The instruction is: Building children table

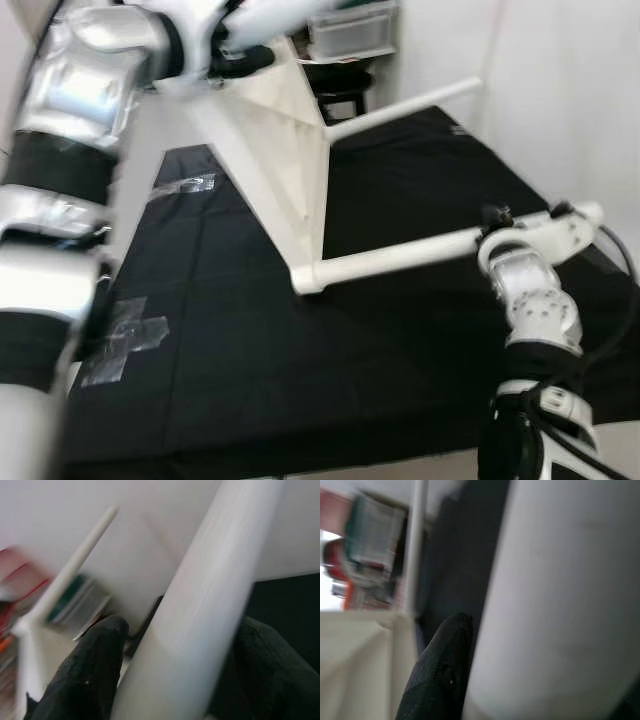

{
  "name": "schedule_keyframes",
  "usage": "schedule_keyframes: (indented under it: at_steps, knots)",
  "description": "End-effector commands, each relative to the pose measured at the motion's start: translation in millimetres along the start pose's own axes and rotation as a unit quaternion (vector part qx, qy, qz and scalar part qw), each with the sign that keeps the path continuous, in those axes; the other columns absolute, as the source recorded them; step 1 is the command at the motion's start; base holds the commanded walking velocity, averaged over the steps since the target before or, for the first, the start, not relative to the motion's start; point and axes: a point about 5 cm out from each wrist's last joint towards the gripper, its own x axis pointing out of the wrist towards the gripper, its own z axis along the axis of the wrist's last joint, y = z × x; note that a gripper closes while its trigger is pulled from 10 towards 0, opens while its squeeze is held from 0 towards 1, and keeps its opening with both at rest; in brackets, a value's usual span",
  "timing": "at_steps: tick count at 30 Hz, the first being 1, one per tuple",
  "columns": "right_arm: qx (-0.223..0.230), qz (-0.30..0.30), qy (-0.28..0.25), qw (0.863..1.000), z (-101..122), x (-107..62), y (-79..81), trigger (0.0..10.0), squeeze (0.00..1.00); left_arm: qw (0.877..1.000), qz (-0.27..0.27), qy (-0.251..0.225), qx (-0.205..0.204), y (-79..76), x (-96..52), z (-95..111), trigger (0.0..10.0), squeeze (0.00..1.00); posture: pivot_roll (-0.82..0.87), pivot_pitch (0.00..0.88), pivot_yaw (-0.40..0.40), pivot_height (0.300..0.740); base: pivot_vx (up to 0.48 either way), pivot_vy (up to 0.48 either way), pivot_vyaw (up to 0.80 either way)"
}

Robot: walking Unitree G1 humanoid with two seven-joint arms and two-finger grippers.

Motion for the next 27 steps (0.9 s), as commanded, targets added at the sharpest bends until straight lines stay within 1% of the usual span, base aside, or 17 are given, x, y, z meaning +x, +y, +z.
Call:
schedule_keyframes:
  at_steps: [1,3,4,5,6,9,10,13,14,17,18,19,21,22,24,25,27]
  knots:
    - [-0.137,-0.11,0.142,0.974,-82.8,-4.5,-49.8,10.0,0.0,0.973,-0.063,-0.219,-0.021,-12.5,8.2,87.7,10.0,1.0,0.11,0.0,0.143,0.74,0.0,0.0,0.0]
    - [-0.131,-0.121,0.146,0.973,-87.1,-6.2,-61.4,10.0,0.0,0.972,-0.091,-0.213,-0.032,-21.1,16.7,81.3,10.0,1.0,0.11,0.0,0.145,0.74,0.0,0.0,0.0]
    - [-0.131,-0.121,0.146,0.973,-87.1,-6.2,-61.4,10.0,0.0,0.972,-0.091,-0.213,-0.032,-21.1,16.7,81.3,10.0,1.0,0.11,0.0,0.145,0.74,0.0,0.0,0.0]
    - [-0.124,-0.109,0.139,0.976,-85.9,-5.8,-61.6,10.0,0.59,0.971,-0.103,-0.213,-0.04,-24.0,18.2,79.1,10.0,1.0,0.11,0.0,0.147,0.74,0.0,0.0,0.0]
    - [-0.109,-0.107,0.131,0.98,-83.5,-5.6,-62.5,10.0,1.0,0.969,-0.117,-0.215,-0.043,-27.3,18.1,77.4,10.0,1.0,0.09,0.0,0.147,0.74,0.0,0.0,0.0]
    - [-0.091,-0.108,0.121,0.983,-80.6,-4.2,-63.0,10.0,1.0,0.966,-0.133,-0.217,-0.044,-29.4,18.1,76.5,10.0,1.0,0.09,0.0,0.147,0.74,0.0,0.0,0.0]
    - [-0.067,-0.098,0.112,0.987,-78.6,-3.8,-62.0,10.0,1.0,0.965,-0.145,-0.215,-0.045,-30.3,17.7,75.2,10.0,1.0,0.09,0.0,0.14,0.74,0.0,0.0,0.0]
    - [-0.052,-0.09,0.105,0.989,-77.3,-3.1,-61.2,10.0,1.0,0.964,-0.154,-0.213,-0.046,-30.3,17.9,74.4,10.0,1.0,0.09,0.0,0.14,0.74,0.0,0.0,0.0]
    - [-0.037,-0.073,0.094,0.992,-74.4,-9.0,-63.7,10.0,1.0,0.962,-0.17,-0.206,-0.048,-31.5,16.1,70.5,10.0,0.47,0.08,0.004,0.123,0.74,0.0,0.0,0.0]
    - [-0.03,-0.061,0.086,0.994,-72.1,-14.3,-65.5,10.0,1.0,0.961,-0.181,-0.202,-0.049,-32.5,14.9,67.9,10.0,0.47,0.07,0.006,0.121,0.74,0.0,0.0,0.0]
    - [-0.01,-0.038,0.073,0.997,-67.5,-28.1,-68.1,10.0,1.0,0.959,-0.197,-0.198,-0.054,-34.1,12.9,63.2,10.0,0.0,0.07,0.013,0.113,0.74,0.0,0.0,0.0]
    - [-0.01,-0.038,0.073,0.997,-67.5,-28.1,-68.1,10.0,1.0,0.959,-0.197,-0.198,-0.054,-34.1,12.9,63.2,10.0,0.0,0.07,0.013,0.113,0.74,0.0,0.0,0.0]
    - [0.025,0.05,0.056,0.997,-61.7,-69.4,-62.8,10.0,1.0,0.953,-0.221,-0.198,-0.066,-34.7,7.5,54.6,10.0,0.0,0.04,0.019,0.111,0.74,0.0,0.0,0.0]
    - [0.025,0.05,0.056,0.997,-61.7,-69.4,-62.8,10.0,1.0,0.953,-0.221,-0.198,-0.066,-34.7,7.5,54.6,10.0,0.0,0.04,0.019,0.111,0.74,0.0,0.0,0.0]
    - [0.028,0.117,0.058,0.991,-61.4,-101.3,-52.2,10.0,1.0,0.946,-0.236,-0.207,-0.078,-32.7,1.8,49.7,10.0,0.0,0.02,0.024,0.117,0.74,0.0,0.0,0.0]
    - [0.024,0.134,0.064,0.989,-62.6,-110.2,-48.6,10.0,1.0,0.943,-0.242,-0.211,-0.082,-31.9,-0.6,48.3,10.0,0.0,0.02,0.026,0.117,0.74,0.0,0.0,0.0]
    - [-0.013,0.193,0.099,0.976,-62.4,-128.7,-37.9,10.0,1.0,0.923,-0.291,-0.23,-0.098,-32.0,-12.4,48.7,10.0,0.0,0.0,0.027,0.121,0.74,0.0,0.0,0.0]
